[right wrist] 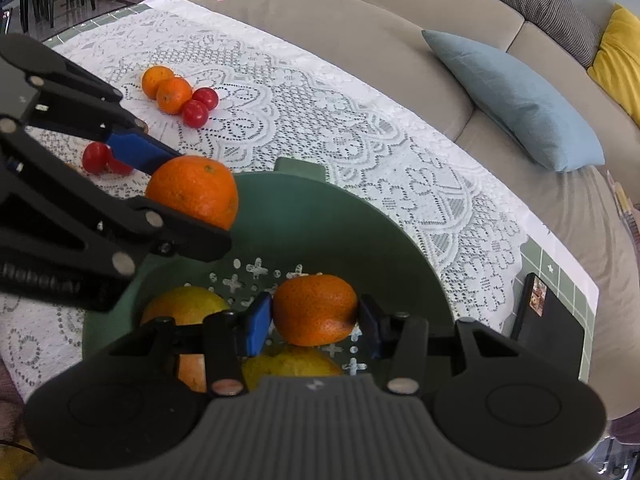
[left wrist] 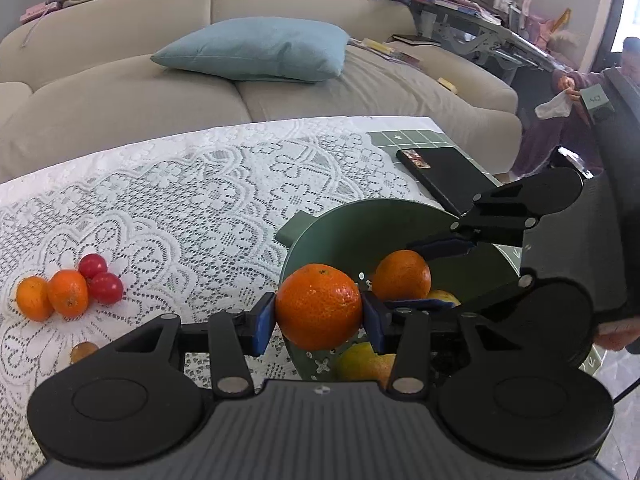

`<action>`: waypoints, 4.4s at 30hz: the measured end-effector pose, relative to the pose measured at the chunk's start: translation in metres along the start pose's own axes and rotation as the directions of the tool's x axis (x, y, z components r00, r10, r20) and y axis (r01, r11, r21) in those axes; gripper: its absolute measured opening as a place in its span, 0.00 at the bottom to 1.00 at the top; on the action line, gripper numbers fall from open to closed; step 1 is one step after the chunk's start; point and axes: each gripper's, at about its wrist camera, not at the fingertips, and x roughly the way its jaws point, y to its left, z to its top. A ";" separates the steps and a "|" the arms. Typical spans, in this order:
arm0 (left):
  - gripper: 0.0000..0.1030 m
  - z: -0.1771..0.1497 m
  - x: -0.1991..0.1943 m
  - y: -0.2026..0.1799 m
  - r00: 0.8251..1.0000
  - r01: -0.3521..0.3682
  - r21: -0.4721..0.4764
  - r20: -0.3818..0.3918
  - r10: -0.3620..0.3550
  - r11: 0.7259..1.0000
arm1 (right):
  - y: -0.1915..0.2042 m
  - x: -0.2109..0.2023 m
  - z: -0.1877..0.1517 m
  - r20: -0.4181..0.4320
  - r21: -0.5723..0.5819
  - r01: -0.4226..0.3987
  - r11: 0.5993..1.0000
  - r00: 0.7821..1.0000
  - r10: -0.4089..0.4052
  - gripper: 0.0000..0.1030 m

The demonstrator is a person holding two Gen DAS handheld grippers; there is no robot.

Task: Organize fruits
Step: 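Carry both mandarins into the green colander and release them, then withdraw both open tools from the colander toward the remaining fruit, then grasp a mandarin with the left tool while the right tool grasps another mandarin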

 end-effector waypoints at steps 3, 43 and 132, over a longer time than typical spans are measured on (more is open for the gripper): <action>0.50 0.000 0.001 -0.001 1.000 0.007 0.032 0.009 -0.008 0.999 | -0.002 0.000 -0.001 -0.001 0.012 -0.016 1.000 1.000 0.016 0.43; 0.66 -0.013 0.008 -0.022 0.999 0.041 0.158 -0.023 -0.038 0.987 | -0.008 -0.002 0.000 -0.054 -0.012 0.027 1.000 0.998 -0.028 0.63; 0.53 -0.048 -0.004 0.262 0.987 -0.043 -0.245 0.141 0.079 0.969 | 0.163 0.122 0.147 0.295 0.095 -0.046 0.994 0.955 0.016 0.45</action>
